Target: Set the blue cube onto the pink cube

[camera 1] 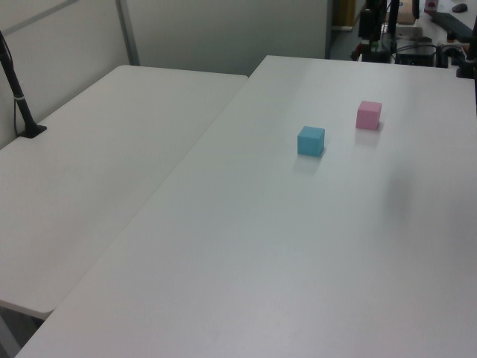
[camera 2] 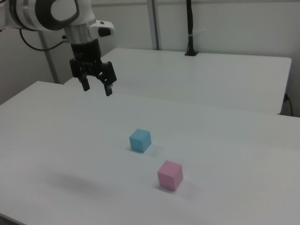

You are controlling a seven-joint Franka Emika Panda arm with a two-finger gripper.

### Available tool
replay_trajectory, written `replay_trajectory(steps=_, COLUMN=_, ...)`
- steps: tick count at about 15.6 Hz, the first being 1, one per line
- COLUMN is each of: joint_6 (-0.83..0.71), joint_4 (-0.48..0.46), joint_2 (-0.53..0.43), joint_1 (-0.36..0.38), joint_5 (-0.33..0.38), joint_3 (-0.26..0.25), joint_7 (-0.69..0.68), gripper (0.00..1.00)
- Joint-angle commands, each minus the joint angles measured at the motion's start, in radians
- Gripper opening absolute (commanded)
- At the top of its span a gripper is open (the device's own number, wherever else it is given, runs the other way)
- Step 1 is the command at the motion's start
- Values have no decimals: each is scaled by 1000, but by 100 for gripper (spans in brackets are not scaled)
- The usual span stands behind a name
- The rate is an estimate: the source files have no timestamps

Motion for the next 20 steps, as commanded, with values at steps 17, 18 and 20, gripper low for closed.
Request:
replay_trajectory(steps=17, joint_6=-14, joint_4=-22, joint_2=4, joint_1=8, joint_5=-2, joint_3=20, joint_7=-25, gripper=100)
replay_trajectory(steps=18, joint_6=-12, joint_4=-22, joint_2=5, joint_1=8, joint_5=-2, joint_3=20, joint_7=-25, gripper=100)
replay_trajectory(steps=20, joint_6=-14, joint_4=-22, joint_2=4, joint_1=7, joint_5=3, joint_3=20, joint_7=-25, gripper=100)
